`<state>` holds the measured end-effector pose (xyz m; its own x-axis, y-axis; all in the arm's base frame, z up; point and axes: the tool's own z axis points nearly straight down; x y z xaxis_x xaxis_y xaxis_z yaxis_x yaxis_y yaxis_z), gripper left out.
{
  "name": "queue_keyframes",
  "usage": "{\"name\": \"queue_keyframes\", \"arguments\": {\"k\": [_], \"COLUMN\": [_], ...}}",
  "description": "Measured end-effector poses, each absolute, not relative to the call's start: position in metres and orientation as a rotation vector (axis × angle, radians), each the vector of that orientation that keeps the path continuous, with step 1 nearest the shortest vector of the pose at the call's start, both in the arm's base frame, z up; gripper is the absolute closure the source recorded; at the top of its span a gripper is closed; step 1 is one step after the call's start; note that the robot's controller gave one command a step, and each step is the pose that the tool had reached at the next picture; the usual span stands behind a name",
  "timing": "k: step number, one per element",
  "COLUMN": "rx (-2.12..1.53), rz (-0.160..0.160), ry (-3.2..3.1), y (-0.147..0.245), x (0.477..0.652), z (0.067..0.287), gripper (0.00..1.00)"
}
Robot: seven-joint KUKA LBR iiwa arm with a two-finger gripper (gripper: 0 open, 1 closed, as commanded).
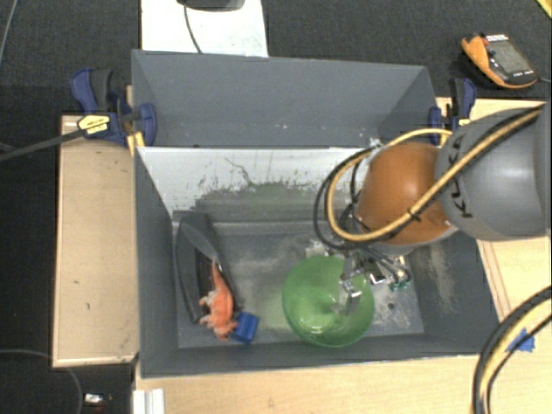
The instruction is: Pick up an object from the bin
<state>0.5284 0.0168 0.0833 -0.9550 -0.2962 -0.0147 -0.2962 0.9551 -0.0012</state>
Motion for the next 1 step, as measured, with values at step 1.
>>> {"name": "queue_keyframes", "arguments": {"k": [1], "rx": [-0.761], "rz": [-0.021], "ry": [2.959], "y": [-0.0401], "x": [0.4967], "z": [0.0815], "gripper": [0.00]}}
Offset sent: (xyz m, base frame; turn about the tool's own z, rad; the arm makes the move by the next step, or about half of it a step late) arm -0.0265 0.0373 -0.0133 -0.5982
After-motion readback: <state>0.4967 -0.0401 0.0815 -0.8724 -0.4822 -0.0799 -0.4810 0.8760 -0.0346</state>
